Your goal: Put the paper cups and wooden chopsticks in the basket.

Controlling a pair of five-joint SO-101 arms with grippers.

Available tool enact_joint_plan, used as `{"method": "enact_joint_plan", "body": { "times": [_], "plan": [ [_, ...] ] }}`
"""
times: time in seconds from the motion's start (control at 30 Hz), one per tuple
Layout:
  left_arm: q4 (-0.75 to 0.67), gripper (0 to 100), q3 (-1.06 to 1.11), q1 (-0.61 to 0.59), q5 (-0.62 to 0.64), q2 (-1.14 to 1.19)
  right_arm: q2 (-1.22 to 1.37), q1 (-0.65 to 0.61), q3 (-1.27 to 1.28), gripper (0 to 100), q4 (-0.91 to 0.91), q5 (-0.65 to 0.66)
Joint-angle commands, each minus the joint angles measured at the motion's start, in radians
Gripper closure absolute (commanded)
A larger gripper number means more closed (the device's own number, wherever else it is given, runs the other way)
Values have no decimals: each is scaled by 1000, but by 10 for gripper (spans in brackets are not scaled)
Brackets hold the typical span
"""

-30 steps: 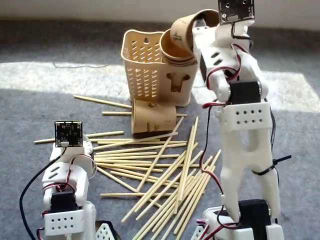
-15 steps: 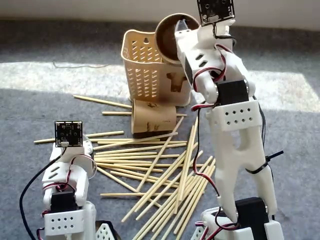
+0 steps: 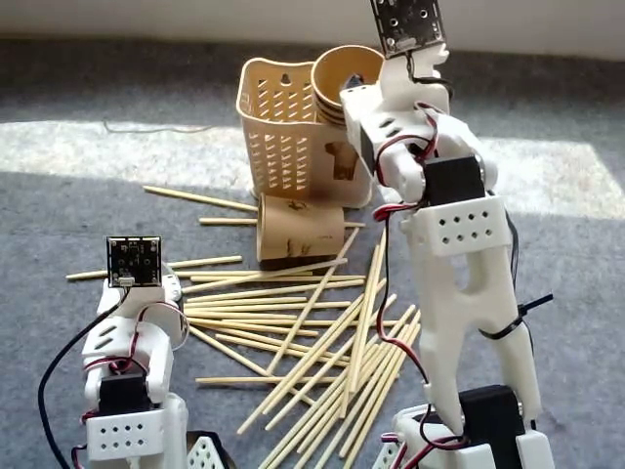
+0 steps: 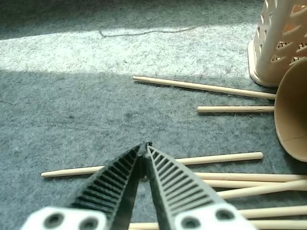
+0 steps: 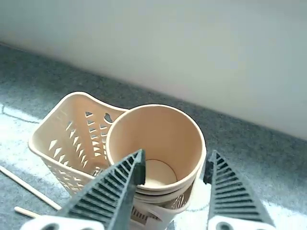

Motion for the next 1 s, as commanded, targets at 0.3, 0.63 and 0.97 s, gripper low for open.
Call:
{"method": "enact_joint_plan", "body": {
  "times": [0.3, 0.63, 0.97],
  "plan": [
    [-17, 989, -7, -10, -9, -8, 2, -4, 30, 986, -54, -3],
    [-17, 989, -7, -10, -9, -8, 39, -4, 185, 988, -77, -3],
    [-17, 989, -7, -10, -9, -8, -217, -12, 189, 988, -74, -3]
  ]
}}
